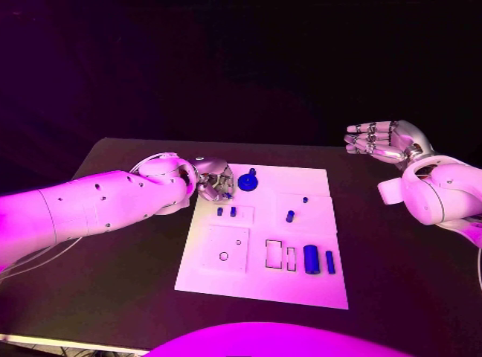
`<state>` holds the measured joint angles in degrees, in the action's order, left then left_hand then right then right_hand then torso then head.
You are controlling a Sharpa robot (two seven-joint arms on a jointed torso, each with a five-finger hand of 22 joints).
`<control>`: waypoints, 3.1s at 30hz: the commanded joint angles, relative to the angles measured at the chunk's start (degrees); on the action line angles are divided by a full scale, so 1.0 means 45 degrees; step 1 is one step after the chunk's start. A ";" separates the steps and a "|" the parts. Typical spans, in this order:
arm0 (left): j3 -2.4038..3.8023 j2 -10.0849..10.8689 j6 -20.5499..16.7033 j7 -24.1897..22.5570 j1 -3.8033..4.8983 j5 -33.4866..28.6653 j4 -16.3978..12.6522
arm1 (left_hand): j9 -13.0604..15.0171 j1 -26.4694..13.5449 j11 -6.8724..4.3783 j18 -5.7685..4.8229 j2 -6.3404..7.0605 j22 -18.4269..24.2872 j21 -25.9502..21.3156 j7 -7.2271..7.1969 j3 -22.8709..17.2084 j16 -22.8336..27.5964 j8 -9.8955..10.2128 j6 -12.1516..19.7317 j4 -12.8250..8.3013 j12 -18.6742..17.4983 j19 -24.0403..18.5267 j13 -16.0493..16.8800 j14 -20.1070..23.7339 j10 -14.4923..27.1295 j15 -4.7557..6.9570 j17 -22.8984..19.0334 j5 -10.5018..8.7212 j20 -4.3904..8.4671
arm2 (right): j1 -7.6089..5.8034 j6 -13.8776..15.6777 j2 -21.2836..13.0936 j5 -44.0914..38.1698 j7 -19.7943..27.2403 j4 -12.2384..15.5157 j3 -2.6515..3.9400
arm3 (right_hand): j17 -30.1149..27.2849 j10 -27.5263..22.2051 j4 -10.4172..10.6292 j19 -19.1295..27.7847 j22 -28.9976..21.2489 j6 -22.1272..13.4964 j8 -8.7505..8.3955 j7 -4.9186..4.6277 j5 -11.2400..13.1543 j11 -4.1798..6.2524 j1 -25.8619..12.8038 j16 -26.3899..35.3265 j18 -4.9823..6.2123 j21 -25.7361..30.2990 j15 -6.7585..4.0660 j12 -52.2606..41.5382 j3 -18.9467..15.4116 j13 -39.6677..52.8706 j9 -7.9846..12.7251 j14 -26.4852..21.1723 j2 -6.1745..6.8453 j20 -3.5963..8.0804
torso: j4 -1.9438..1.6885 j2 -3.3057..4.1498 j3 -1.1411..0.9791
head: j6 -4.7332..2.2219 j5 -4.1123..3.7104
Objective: Assemble the parts on the task board
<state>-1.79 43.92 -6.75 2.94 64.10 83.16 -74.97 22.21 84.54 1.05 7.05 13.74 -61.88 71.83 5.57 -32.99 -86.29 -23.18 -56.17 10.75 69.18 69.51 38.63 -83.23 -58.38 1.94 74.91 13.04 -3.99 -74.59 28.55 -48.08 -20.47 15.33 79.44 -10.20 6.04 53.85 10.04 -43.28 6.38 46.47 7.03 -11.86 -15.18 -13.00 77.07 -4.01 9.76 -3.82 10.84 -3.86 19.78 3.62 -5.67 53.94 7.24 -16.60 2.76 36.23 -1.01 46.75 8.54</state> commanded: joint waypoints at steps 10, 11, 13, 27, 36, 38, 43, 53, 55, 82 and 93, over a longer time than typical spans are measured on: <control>0.0001 -0.0030 0.0112 -0.0189 0.0002 -0.0254 -0.0147 | 0.0019 -0.0138 0.0064 -0.0043 0.0002 0.0092 -0.0084 0.0032 -0.0105 0.0008 -0.0056 -0.0105 0.0018 -0.0084 -0.0063 -0.0120 -0.0024 0.0026 -0.0007 0.0315 0.0028 -0.0021 | 0.0005 -0.0131 -0.0004 -0.0063 0.0177 0.0027 0.0004 | -0.0015 0.0055 -0.0013 0.0077 -0.0016 0.0124 -0.0047 -0.0987 0.0034 0.0010 -0.0088 0.0042 -0.0043 -0.0046 0.0016 0.0027 -0.0038 0.0001 0.0020 0.0098 -0.0073 0.0005 | 0.0002 0.0005 -0.0006 | -0.0014 0.0001; 0.0001 -0.0030 0.0113 -0.0190 0.0002 -0.0257 -0.0148 | 0.0019 -0.0138 0.0064 -0.0043 0.0002 0.0092 -0.0084 0.0032 -0.0105 0.0008 -0.0056 -0.0105 0.0018 -0.0084 -0.0063 -0.0120 -0.0024 0.0026 -0.0007 0.0315 0.0028 -0.0021 | 0.0005 -0.0130 -0.0005 -0.0063 0.0177 0.0028 0.0004 | -0.0015 0.0055 -0.0013 0.0077 -0.0016 0.0124 -0.0047 -0.0987 0.0034 0.0010 -0.0088 0.0042 -0.0043 -0.0046 0.0016 0.0027 -0.0038 0.0001 0.0020 0.0098 -0.0073 0.0005 | -0.0001 0.0007 -0.0006 | -0.0013 -0.0002; 0.0001 -0.0032 0.0118 -0.0193 0.0002 -0.0264 -0.0148 | 0.0019 -0.0138 0.0064 -0.0043 0.0002 0.0092 -0.0084 0.0032 -0.0105 0.0008 -0.0056 -0.0105 0.0018 -0.0084 -0.0063 -0.0120 -0.0024 0.0026 -0.0007 0.0315 0.0028 -0.0021 | 0.0005 -0.0128 -0.0007 -0.0063 0.0177 0.0031 0.0004 | -0.0015 0.0055 -0.0013 0.0077 -0.0016 0.0124 -0.0047 -0.0987 0.0034 0.0010 -0.0088 0.0042 -0.0043 -0.0046 0.0016 0.0027 -0.0038 0.0001 0.0020 0.0098 -0.0073 0.0005 | 0.0003 0.0005 -0.0007 | -0.0017 0.0002; -0.0001 -0.0050 0.0241 -0.0189 0.0002 -0.0316 -0.0134 | 0.0026 -0.0148 0.0094 -0.0031 -0.0011 0.0147 -0.0122 0.0044 -0.0150 0.0025 -0.0055 -0.0101 0.0029 -0.0155 -0.0107 -0.0236 -0.0005 0.0112 -0.0030 0.0281 0.0027 -0.0030 | 0.0004 -0.0112 -0.0025 -0.0063 0.0174 0.0052 0.0004 | -0.0015 0.0055 -0.0013 0.0077 -0.0016 0.0124 -0.0047 -0.0987 0.0034 0.0010 -0.0088 0.0042 -0.0043 -0.0046 0.0016 0.0027 -0.0038 0.0001 0.0020 0.0098 -0.0073 0.0005 | 0.0002 0.0003 -0.0004 | -0.0026 -0.0010; -0.0001 -0.0062 0.0314 -0.0195 0.0002 -0.0393 -0.0118 | 0.0030 -0.0149 0.0113 -0.0026 -0.0011 0.0174 -0.0143 0.0058 -0.0182 0.0040 -0.0051 -0.0089 0.0029 -0.0232 -0.0131 -0.0357 0.0012 0.0199 -0.0046 0.0252 0.0026 -0.0038 | 0.0004 -0.0108 -0.0031 -0.0063 0.0175 0.0057 0.0004 | -0.0015 0.0055 -0.0013 0.0077 -0.0016 0.0124 -0.0047 -0.0987 0.0034 0.0010 -0.0088 0.0042 -0.0043 -0.0046 0.0016 0.0027 -0.0038 0.0001 0.0020 0.0098 -0.0073 0.0005 | 0.0000 0.0000 0.0003 | -0.0023 -0.0016; -0.0002 -0.0064 0.0322 -0.0198 0.0002 -0.0400 -0.0114 | 0.0034 -0.0143 0.0121 -0.0025 -0.0014 0.0180 -0.0149 0.0064 -0.0203 0.0043 -0.0052 -0.0088 0.0024 -0.0263 -0.0137 -0.0395 0.0010 0.0226 -0.0054 0.0257 0.0025 -0.0042 | 0.0004 -0.0108 -0.0030 -0.0063 0.0176 0.0056 0.0004 | -0.0015 0.0055 -0.0013 0.0077 -0.0016 0.0124 -0.0047 -0.0987 0.0034 0.0010 -0.0088 0.0042 -0.0043 -0.0046 0.0016 0.0027 -0.0038 0.0001 0.0020 0.0098 -0.0073 0.0005 | 0.0001 0.0001 0.0006 | -0.0022 -0.0014; -0.0002 -0.0073 0.0333 -0.0208 0.0003 -0.0399 -0.0105 | 0.0039 -0.0132 0.0128 -0.0028 -0.0021 0.0170 -0.0144 0.0070 -0.0226 0.0045 -0.0054 -0.0089 0.0016 -0.0279 -0.0132 -0.0403 0.0009 0.0230 -0.0061 0.0262 0.0024 -0.0047 | 0.0004 -0.0110 -0.0029 -0.0063 0.0178 0.0056 0.0004 | -0.0015 0.0055 -0.0013 0.0077 -0.0016 0.0124 -0.0047 -0.0987 0.0034 0.0010 -0.0088 0.0042 -0.0043 -0.0046 0.0016 0.0027 -0.0038 0.0001 0.0020 0.0098 -0.0073 0.0005 | -0.0002 0.0004 0.0007 | -0.0014 -0.0019; -0.0002 -0.0091 0.0336 -0.0230 0.0003 -0.0404 -0.0085 | 0.0048 -0.0114 0.0139 -0.0027 -0.0034 0.0172 -0.0147 0.0080 -0.0260 0.0043 -0.0061 -0.0095 0.0002 -0.0316 -0.0135 -0.0452 -0.0004 0.0253 -0.0071 0.0289 0.0022 -0.0054 | 0.0004 -0.0101 -0.0033 -0.0063 0.0185 0.0062 0.0004 | -0.0015 0.0055 -0.0013 0.0077 -0.0016 0.0124 -0.0047 -0.0987 0.0034 0.0010 -0.0088 0.0042 -0.0043 -0.0046 0.0016 0.0027 -0.0038 0.0001 0.0020 0.0098 -0.0073 0.0005 | -0.0004 0.0001 0.0003 | -0.0014 -0.0028; -0.0002 -0.0095 0.0341 -0.0233 0.0003 -0.0421 -0.0081 | 0.0058 -0.0115 0.0164 -0.0002 -0.0032 0.0278 -0.0220 0.0104 -0.0307 0.0089 -0.0059 -0.0080 -0.0005 -0.0482 -0.0216 -0.0711 0.0057 0.0410 -0.0090 0.0171 0.0016 -0.0068 | 0.0004 -0.0100 -0.0033 -0.0063 0.0187 0.0062 0.0004 | -0.0015 0.0055 -0.0013 0.0077 -0.0016 0.0124 -0.0047 -0.0987 0.0034 0.0010 -0.0088 0.0042 -0.0043 -0.0046 0.0016 0.0027 -0.0038 0.0001 0.0020 0.0098 -0.0073 0.0005 | 0.0000 0.0001 0.0003 | -0.0013 -0.0031; -0.0002 -0.0093 0.0336 -0.0247 0.0003 -0.0518 -0.0067 | 0.0115 -0.0207 0.0256 0.0074 0.0100 0.0612 -0.0497 0.0192 -0.0549 0.0291 0.0000 0.0054 -0.0030 -0.1631 -0.0482 -0.2062 0.0253 0.1102 -0.0180 -0.0165 -0.0025 -0.0159 | 0.0004 -0.0097 -0.0035 -0.0063 0.0198 0.0056 0.0004 | -0.0015 0.0055 -0.0013 0.0077 -0.0016 0.0124 -0.0047 -0.0987 0.0034 0.0010 -0.0088 0.0042 -0.0043 -0.0046 0.0016 0.0027 -0.0038 0.0001 0.0020 0.0098 -0.0073 0.0005 | -0.0004 -0.0002 0.0009 | -0.0017 -0.0036; 0.0148 0.0202 -0.0503 -0.0553 0.0001 -0.0948 -0.0096 | -0.0124 -0.0514 0.0461 0.0424 0.0540 0.2245 -0.1793 0.0499 -0.0649 0.1157 0.0708 0.1475 0.0117 -0.2685 -0.1743 -0.2501 0.1354 0.2268 -0.0360 -0.1891 -0.0064 -0.0335 | 0.0005 -0.0102 -0.0034 -0.0063 0.0204 0.0046 0.0004 | -0.0015 0.0055 -0.0013 0.0077 -0.0016 0.0124 -0.0047 -0.0987 0.0034 0.0010 -0.0088 0.0042 -0.0043 -0.0046 0.0016 0.0027 -0.0038 0.0001 0.0020 0.0098 -0.0073 0.0005 | -0.0007 -0.0005 0.0005 | -0.0045 -0.0023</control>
<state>-1.20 44.73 -6.81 1.90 64.07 80.39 -75.25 21.72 82.30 3.27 8.49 15.96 -51.14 63.25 7.82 -36.11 -80.70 -20.16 -49.57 11.20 57.23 61.12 27.41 -76.61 -48.08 0.28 65.65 13.00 -5.49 -74.59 28.57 -48.23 -20.47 15.38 79.59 -10.20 6.05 53.85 10.04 -43.27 6.39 46.48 7.03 -11.86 -15.18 -13.00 77.07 -4.01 9.76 -3.82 10.84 -3.86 19.78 3.62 -5.67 53.94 7.24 -16.60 2.75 36.22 -0.96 46.53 8.40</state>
